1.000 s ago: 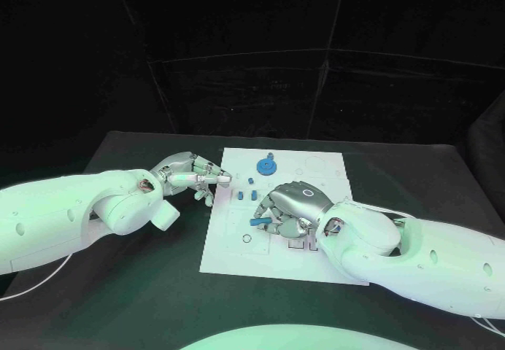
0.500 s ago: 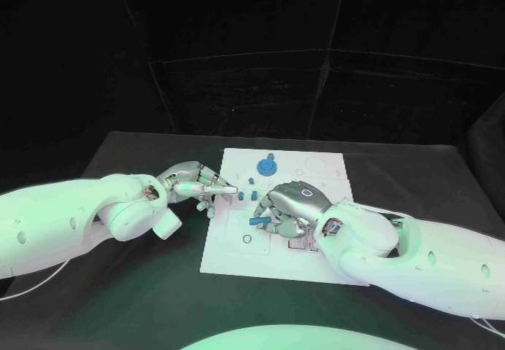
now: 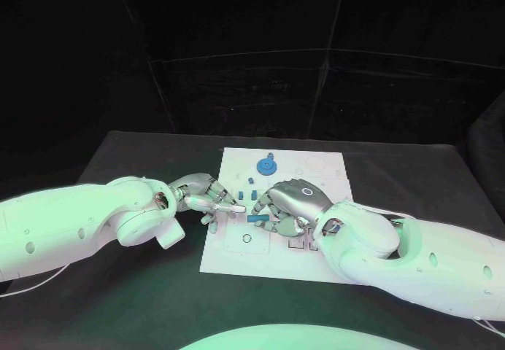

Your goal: Assemble the parts on the task board

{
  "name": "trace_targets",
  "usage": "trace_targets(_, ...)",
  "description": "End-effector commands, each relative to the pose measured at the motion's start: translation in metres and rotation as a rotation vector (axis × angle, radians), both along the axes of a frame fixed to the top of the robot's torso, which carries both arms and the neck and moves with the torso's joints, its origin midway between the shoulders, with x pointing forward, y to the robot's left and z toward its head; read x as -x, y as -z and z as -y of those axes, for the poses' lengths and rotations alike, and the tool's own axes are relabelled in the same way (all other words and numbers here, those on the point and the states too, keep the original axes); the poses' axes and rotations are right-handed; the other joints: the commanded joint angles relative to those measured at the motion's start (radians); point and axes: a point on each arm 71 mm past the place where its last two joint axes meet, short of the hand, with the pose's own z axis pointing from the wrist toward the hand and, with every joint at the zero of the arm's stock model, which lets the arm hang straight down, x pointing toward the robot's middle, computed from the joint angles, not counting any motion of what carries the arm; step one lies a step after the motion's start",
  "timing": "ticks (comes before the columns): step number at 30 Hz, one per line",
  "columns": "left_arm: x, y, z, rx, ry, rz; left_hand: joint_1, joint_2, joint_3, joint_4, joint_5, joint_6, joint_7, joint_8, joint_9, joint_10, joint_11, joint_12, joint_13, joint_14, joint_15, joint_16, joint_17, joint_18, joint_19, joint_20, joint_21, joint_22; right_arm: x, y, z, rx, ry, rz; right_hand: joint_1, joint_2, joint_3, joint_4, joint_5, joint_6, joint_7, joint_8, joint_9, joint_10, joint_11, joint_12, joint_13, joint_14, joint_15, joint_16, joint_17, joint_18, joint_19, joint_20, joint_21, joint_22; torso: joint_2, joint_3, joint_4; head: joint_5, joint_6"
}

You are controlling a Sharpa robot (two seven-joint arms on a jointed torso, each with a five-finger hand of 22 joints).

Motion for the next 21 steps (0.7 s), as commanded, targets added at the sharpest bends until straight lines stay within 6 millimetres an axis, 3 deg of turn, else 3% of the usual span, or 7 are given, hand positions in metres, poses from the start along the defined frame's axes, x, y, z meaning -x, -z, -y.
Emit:
trace_targets(1, 0.0018, 0.0011, 0.0031, -0.032, 0.022, -0.001, 0.012, 0.003, -0.007, 0.000, -0.002, 0.000, -0.002, 0.006, 0.001, -0.003, -0.003, 0.006, 0.002, 0.008, 0.001, 0.005, 0.003, 0.014, 0.009, -0.002, -0.002, -0.002, 0.0008, -0.0040, -0.0006, -0.024, 0.003, 0.025, 0.004, -0.002, 0.003, 0.001, 0.003, 0.006, 0.001, 0.003, 0.001, -0.001, -0.007, -0.006, -0.001, 0.048, -0.008, 0.005, 0.001, -0.016, 0.008, 0.001, 0.006, 0.118, 0.000, -0.0003, -0.0001, 0.002, -0.001)
trace_targets(21, 0.0033, 0.0020, 0.0112, -0.027, 0.042, -0.005, 0.040, 0.016, -0.019, -0.002, 0.000, 0.005, -0.006, 0.018, 0.002, 0.000, -0.006, 0.020, 0.008, 0.013, -0.002, 0.010, 0.007, 0.014, 0.014, -0.004, -0.003, -0.004, 0.0028, -0.0062, -0.0020, -0.038, -0.002, 0.033, 0.004, -0.003, 0.004, 0.001, 0.002, 0.006, 0.000, 0.004, 0.001, 0.000, -0.007, -0.005, 0.000, 0.048, -0.008, 0.005, 0.002, -0.016, 0.009, 0.001, 0.007, 0.119, 0.000, 0.0001, 0.0002, 0.002, -0.007)
